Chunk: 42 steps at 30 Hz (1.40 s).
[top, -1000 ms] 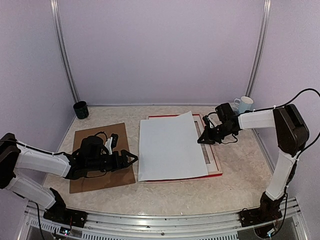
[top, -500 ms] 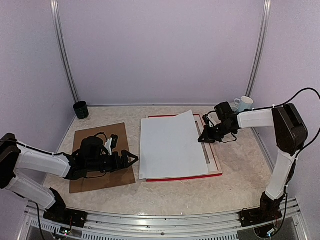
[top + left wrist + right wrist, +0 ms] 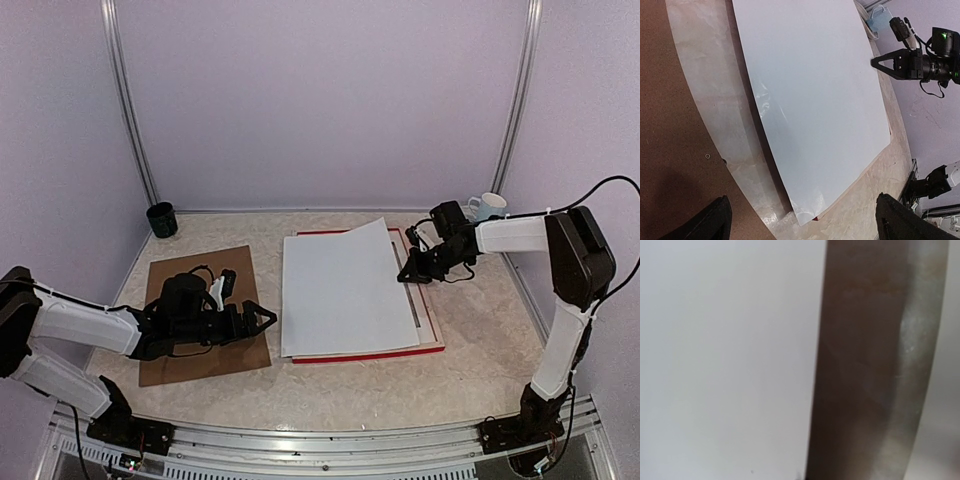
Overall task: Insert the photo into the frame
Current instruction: Place the photo on the frame body.
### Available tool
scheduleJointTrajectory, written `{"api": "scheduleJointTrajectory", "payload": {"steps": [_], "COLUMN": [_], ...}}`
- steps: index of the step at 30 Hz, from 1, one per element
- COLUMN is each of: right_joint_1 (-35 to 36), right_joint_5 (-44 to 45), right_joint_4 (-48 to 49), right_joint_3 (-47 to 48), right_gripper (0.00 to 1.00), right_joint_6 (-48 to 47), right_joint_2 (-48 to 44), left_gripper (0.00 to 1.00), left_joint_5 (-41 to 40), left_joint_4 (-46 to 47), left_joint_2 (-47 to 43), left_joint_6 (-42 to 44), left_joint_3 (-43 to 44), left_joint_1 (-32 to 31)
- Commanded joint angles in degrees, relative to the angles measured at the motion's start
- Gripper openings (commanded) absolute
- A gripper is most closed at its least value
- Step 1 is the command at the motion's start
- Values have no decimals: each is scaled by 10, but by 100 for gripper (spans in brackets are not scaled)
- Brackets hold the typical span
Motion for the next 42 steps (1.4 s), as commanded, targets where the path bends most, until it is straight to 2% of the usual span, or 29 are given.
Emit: {"api": "scheduleJointTrajectory", "payload": {"steps": [1, 42], "right_joint_1": [-6, -27], "right_joint_5": [10, 65], "right_joint_4": [-19, -49], "right_joint_3": [15, 24], "right_gripper": [0, 0], "right_joint_6": [-13, -45], "right_joint_2": [9, 5], "left_gripper": [99, 99], "left_joint_5": [-4, -5], "left_joint_4": [12, 35], "left_joint_2": [2, 32], "left_joint_6": [-3, -14], "left_joint_3": [2, -2], "left_joint_1": [0, -16]}}
